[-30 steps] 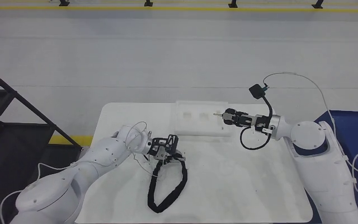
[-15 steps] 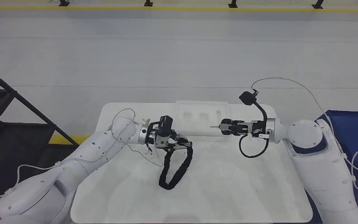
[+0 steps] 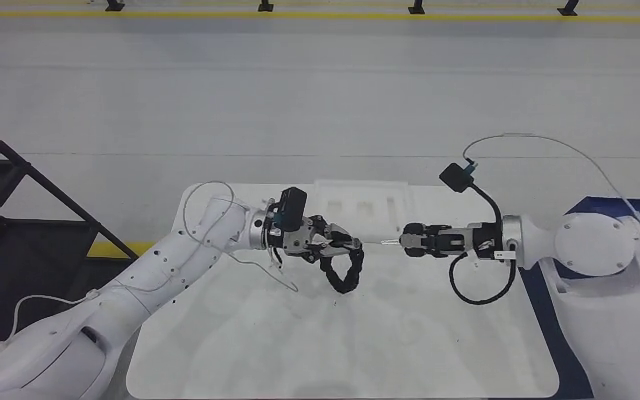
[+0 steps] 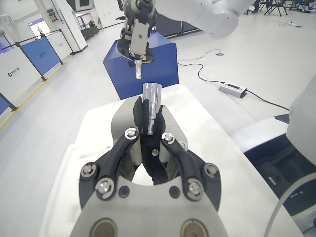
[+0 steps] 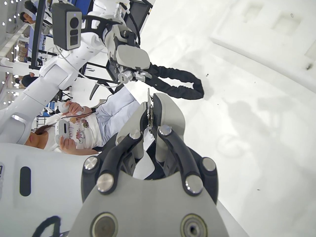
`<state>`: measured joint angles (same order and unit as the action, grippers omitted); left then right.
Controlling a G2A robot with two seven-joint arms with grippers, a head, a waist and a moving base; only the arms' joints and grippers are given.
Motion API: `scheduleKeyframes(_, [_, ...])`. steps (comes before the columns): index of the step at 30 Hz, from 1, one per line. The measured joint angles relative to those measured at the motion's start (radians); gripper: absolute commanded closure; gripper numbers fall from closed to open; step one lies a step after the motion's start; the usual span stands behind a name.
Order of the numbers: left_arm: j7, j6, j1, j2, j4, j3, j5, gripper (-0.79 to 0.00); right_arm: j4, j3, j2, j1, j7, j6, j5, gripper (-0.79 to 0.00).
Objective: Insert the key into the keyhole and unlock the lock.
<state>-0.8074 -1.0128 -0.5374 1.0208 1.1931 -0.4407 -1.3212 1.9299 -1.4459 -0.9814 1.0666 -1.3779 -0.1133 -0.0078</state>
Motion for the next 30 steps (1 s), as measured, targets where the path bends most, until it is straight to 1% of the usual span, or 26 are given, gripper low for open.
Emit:
scheduleKeyframes(4, [-0.001, 0.0, 0.009, 0.011, 0.013, 0.015, 0.037, 0.0, 0.045, -0.029, 0.005, 0.018, 0.025, 0.052, 0.003, 0.0])
scheduleKeyframes(18, [0.0, 0.001, 0.008, 0.012, 0.014, 0.017, 0.04, 0.0, 0.045, -0.026, 0.005, 0.021, 0.029, 0.043, 0.0, 0.0])
scheduleKeyframes(20, [0.016, 0.008, -0.013, 0.013, 0.005, 0.012, 0.069, 0.0, 0.064, -0.015, 0.007, 0.034, 0.042, 0.045, -0.022, 0.0])
scheduleKeyframes(24, [0.073, 0.017, -0.042, 0.022, -0.014, -0.002, 0.127, 0.0, 0.13, -0.003, 0.015, 0.027, 0.009, 0.041, -0.064, 0.0])
scheduleKeyframes(27, [0.079, 0.073, -0.048, 0.033, -0.014, -0.009, 0.09, 0.0, 0.178, -0.001, 0.021, 0.018, -0.013, 0.023, -0.094, 0.0])
scheduleKeyframes(30, [0.002, 0.124, -0.062, 0.045, -0.021, -0.012, 0.028, 0.0, 0.228, 0.009, 0.027, 0.009, -0.033, -0.041, -0.16, 0.0])
